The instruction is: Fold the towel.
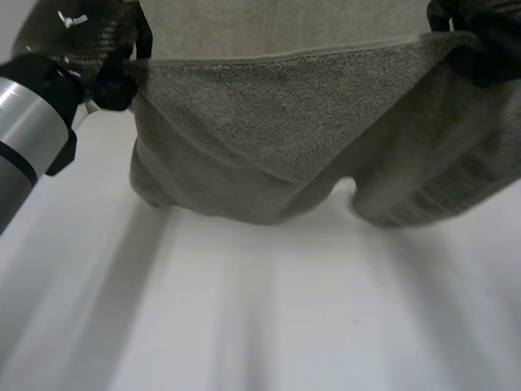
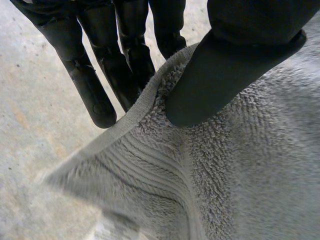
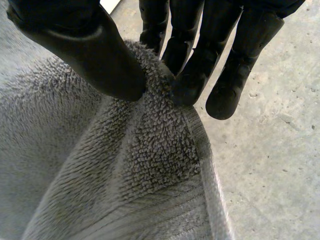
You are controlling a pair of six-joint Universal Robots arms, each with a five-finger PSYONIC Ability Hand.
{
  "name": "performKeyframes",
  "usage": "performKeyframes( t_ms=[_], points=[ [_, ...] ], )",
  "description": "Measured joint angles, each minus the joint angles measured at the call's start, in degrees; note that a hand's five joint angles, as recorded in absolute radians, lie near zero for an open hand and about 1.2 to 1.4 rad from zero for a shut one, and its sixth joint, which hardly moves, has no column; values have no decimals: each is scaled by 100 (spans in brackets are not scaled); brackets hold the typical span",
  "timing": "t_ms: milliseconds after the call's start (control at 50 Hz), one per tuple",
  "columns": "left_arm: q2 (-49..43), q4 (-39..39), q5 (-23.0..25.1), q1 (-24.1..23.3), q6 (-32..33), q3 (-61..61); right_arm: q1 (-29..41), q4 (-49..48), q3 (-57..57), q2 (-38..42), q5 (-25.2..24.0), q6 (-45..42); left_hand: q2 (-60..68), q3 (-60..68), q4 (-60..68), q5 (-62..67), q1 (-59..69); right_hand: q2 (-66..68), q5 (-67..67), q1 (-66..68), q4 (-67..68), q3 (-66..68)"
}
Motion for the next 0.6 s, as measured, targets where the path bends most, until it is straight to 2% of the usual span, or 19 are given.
performKeyframes(
  t_ms=[140, 240, 320, 420, 460, 540, 600],
  points=[
    [-458, -1, 5, 102, 124, 133, 19, 792, -769, 983, -45, -531, 2, 2, 0, 22, 15, 0, -4, 0, 0, 17],
    [-1351, 23, -1, 237, 614, 340, 374, 983, -1160, 1981, 444, -1153, 2, 3, 0, 22, 22, 0, -4, 0, 0, 17],
    [-2369, 162, 2, 331, 1249, 897, 700, 766, -1655, 2909, 1068, -1692, 2, 4, 1, 26, 23, 0, -3, 0, 1, 17],
    [-3318, 509, 3, 359, 1716, 1851, 1039, -58, -2362, 3806, 1623, -2191, 3, 5, 1, 30, 27, 0, -3, 0, 0, 17],
    [-3581, 780, 3, 362, 1798, 2315, 1143, -668, -2617, 4043, 1782, -2329, 6, 7, 1, 44, 46, 0, -3, 0, 0, 17],
    [-3766, 1878, -34, 355, 1737, 3141, 1290, -2710, -2871, 4144, 2034, -2445, 8, 8, 0, 47, 49, 0, -3, 0, 0, 17],
    [-3540, 2814, -110, 354, 1578, 3331, 1314, -3750, -2719, 3847, 2082, -2414, 9, 8, 0, 51, 49, 0, -3, 0, 0, 17]
  ],
)
